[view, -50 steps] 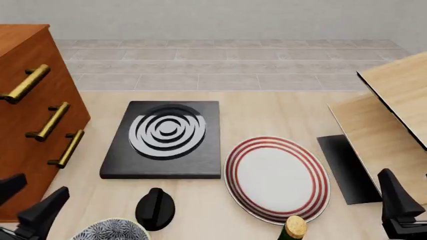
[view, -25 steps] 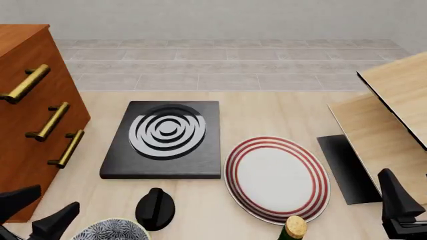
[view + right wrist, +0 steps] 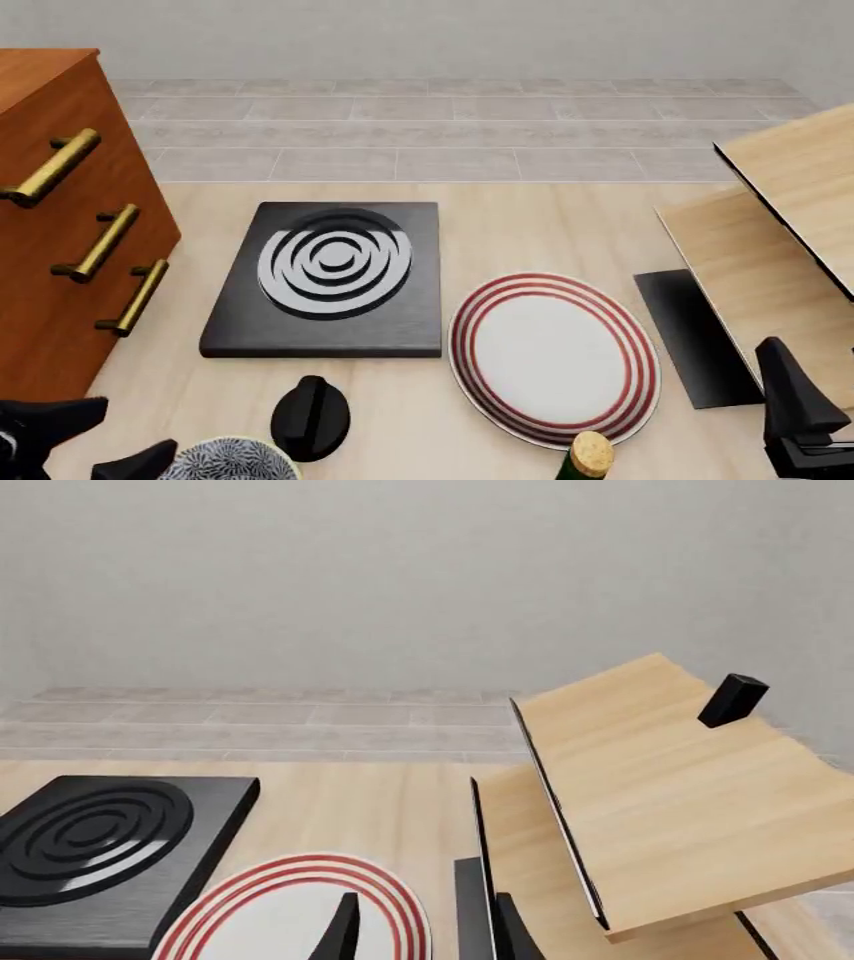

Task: Put the bowl on the top of the cabinet.

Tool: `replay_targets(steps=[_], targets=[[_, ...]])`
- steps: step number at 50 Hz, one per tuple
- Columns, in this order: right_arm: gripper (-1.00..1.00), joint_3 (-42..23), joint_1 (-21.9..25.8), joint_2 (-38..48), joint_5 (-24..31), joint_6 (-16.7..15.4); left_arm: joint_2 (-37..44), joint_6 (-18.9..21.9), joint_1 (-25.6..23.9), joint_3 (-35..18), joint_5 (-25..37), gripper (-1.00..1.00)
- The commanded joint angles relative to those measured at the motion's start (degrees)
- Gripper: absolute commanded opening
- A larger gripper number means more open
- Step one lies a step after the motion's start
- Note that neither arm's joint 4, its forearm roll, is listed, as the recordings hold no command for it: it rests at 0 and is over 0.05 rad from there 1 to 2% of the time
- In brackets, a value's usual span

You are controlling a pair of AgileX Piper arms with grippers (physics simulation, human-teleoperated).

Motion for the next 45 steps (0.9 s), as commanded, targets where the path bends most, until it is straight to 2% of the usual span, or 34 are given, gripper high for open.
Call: replay_targets(steps=[1, 3, 19, 45], targets=[[1.0, 0.0, 0.0, 0.0, 0.0, 0.0, 3.5, 0.5, -0.9, -0.8, 1.1, 1.0], [1.0, 0.0, 0.0, 0.0, 0.0, 0.0, 4.2, -0.6, -1.3, -0.5, 1.1, 1.0], [1.0, 0.0, 0.0, 0.0, 0.0, 0.0, 5.5, -1.5, -3.0, 2.1, 0.5, 1.0], [1.0, 0.0, 0.0, 0.0, 0.0, 0.0, 6.8, -2.5, -1.6, 7.8, -3.7, 1.0]])
